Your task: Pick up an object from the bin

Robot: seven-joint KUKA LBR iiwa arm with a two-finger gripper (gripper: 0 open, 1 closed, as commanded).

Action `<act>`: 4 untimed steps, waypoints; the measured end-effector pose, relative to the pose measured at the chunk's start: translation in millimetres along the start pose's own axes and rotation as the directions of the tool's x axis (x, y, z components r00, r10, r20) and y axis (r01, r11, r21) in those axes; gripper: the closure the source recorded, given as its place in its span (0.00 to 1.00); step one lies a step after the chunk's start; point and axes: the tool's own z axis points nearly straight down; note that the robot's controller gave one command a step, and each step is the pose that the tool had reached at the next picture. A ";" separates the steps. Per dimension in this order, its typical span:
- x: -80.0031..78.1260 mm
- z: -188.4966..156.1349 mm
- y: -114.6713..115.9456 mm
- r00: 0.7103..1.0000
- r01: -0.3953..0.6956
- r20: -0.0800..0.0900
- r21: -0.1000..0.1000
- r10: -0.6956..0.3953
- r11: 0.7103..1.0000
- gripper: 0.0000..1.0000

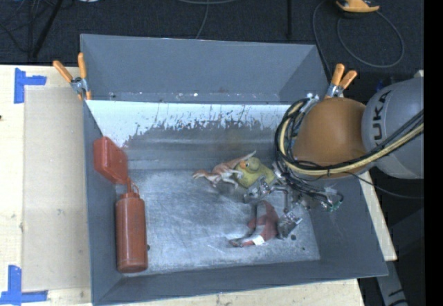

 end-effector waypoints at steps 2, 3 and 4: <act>-26.0 11.1 28.6 0.971 -0.238 0.011 0.005 0.238 0.971 1.00; -29.1 -27.9 -1.9 0.968 -0.251 -0.006 -0.003 0.251 0.968 1.00; -1.5 -85.3 6.2 0.965 -0.264 -0.008 -0.002 0.264 0.965 1.00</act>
Offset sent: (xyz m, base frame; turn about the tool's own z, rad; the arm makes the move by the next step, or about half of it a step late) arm 0.0000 0.0000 0.0000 0.0000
